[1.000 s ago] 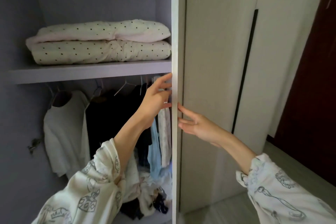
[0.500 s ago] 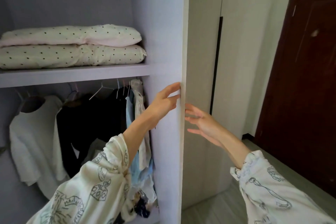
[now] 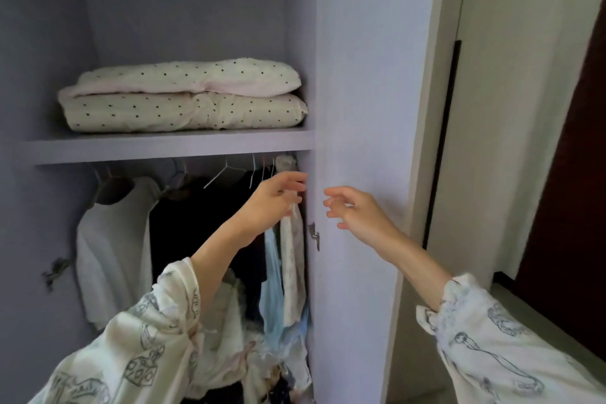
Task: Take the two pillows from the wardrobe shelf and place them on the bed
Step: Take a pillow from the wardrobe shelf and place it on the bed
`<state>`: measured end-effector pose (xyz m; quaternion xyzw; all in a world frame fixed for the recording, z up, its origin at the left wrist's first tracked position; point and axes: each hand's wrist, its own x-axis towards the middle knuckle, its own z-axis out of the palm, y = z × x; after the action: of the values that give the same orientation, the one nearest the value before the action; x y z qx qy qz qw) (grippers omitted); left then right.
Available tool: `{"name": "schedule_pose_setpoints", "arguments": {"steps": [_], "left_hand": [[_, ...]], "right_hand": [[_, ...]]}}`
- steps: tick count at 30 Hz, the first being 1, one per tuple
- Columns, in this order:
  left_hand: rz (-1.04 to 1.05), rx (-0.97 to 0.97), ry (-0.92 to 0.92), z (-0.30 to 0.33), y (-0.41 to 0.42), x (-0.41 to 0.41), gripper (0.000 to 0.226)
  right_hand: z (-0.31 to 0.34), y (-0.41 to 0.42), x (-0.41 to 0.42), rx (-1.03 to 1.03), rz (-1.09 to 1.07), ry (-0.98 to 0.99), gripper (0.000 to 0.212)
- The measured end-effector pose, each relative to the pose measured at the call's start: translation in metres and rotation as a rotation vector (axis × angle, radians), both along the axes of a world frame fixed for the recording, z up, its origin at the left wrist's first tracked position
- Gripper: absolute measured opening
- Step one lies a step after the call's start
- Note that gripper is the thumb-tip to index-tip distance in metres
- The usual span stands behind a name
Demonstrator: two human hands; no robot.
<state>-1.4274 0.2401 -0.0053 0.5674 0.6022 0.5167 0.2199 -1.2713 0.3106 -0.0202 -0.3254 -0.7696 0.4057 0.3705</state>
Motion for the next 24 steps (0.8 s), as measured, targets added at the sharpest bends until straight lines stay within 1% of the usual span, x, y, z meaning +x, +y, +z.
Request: {"name": "schedule_pose_setpoints", "arguments": {"steps": [8,15,21,24], "left_hand": [[0.208,0.024,0.18,0.017,0.011,-0.133,0.038],[0.296,0.115,0.292,0.044,0.037,-0.274,0.037],[0.376,0.181,0.467,0.081,0.078,-0.362,0.035],[0.422,0.228,0.634,0.095,0.108,-0.391,0.039]], "right_hand": [[0.026,0.047,-0.143,0.124,0.077,-0.018,0.031],[0.066,0.099,-0.277,0.348,0.066,-0.03,0.037],[0.103,0.142,-0.347,0.556,-0.021,-0.081,0.043],[0.121,0.168,-0.372,0.671,-0.063,-0.122,0.045]]}}
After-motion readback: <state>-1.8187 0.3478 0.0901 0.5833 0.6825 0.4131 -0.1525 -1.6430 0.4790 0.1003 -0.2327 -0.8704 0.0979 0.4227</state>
